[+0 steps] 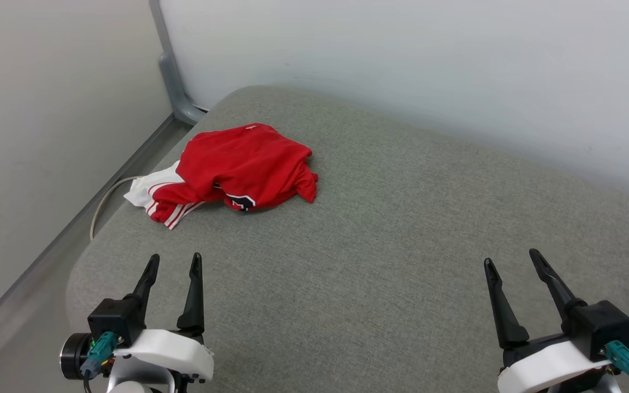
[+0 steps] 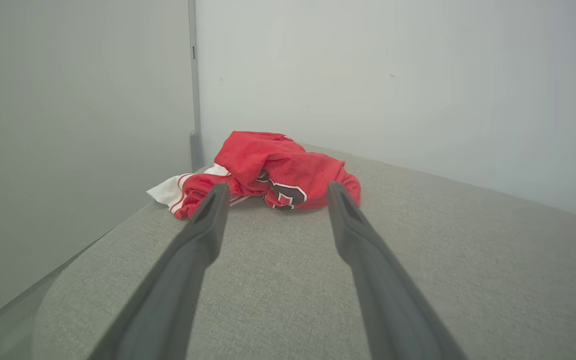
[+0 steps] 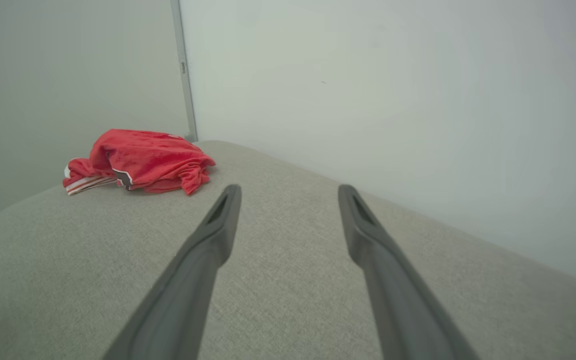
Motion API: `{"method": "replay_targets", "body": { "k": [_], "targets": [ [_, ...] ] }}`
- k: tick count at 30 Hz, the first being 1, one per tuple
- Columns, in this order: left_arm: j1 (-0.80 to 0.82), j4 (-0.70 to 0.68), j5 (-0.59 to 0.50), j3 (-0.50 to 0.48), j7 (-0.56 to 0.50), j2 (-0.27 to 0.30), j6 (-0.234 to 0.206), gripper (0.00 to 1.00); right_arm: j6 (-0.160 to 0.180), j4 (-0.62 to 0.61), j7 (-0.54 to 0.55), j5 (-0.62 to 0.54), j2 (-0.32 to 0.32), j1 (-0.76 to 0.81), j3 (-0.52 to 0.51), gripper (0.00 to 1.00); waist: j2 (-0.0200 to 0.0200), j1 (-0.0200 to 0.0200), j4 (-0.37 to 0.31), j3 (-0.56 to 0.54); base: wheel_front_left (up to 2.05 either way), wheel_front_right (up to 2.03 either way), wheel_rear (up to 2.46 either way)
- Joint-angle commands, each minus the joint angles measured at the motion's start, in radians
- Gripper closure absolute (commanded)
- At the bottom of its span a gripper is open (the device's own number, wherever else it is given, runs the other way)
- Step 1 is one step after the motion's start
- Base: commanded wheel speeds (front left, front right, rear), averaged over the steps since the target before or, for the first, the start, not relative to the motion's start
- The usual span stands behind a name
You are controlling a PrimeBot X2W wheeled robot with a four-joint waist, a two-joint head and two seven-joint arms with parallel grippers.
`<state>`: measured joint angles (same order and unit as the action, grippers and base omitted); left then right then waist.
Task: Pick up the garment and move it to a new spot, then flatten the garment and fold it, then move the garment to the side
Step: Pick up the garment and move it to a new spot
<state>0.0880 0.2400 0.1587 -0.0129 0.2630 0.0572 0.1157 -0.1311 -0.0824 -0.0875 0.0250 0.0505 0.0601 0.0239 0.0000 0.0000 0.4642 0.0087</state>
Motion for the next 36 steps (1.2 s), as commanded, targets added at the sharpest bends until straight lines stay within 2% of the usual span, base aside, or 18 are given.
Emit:
{"method": "replay_targets", "body": {
  "k": [1,12,20,25,29,36],
  "targets": [
    [0.011,0.003,0.003,-0.005,0.003,-0.001,0.005,0.0,0.001,0.003,-0.004,0.005,0.0,-0.005,-0.001,0.0,0.0,0.0,0.014,-0.003,0.0,0.0,0.0],
    [0.057,0.023,0.013,-0.018,0.003,0.004,0.012,0.0,0.001,-0.001,0.004,0.009,0.0,-0.023,0.001,0.0,0.0,0.0,0.024,0.025,0.0,0.0,0.0],
    [0.207,0.083,0.071,-0.02,0.002,0.046,0.015,0.0,0.001,-0.041,0.032,-0.021,0.0,-0.076,-0.012,0.0,0.0,0.0,-0.039,0.134,0.0,0.0,0.0],
    [0.362,0.191,0.139,0.016,-0.005,0.13,0.015,0.0,0.001,-0.069,0.051,-0.045,0.0,-0.129,-0.018,0.0,0.0,0.0,-0.104,0.236,0.0,0.0,0.0],
    [0.487,0.283,0.202,0.075,-0.055,0.22,0.015,0.0,0.001,-0.082,0.056,-0.053,0.0,-0.17,-0.023,0.0,0.0,0.0,-0.159,0.318,0.0,0.0,0.0],
    [0.661,0.414,0.389,0.229,-0.261,0.38,0.014,0.0,0.001,-0.077,0.04,-0.041,0.0,-0.232,-0.012,0.0,0.0,0.0,-0.242,0.431,0.0,0.0,0.0]
  ]
}}
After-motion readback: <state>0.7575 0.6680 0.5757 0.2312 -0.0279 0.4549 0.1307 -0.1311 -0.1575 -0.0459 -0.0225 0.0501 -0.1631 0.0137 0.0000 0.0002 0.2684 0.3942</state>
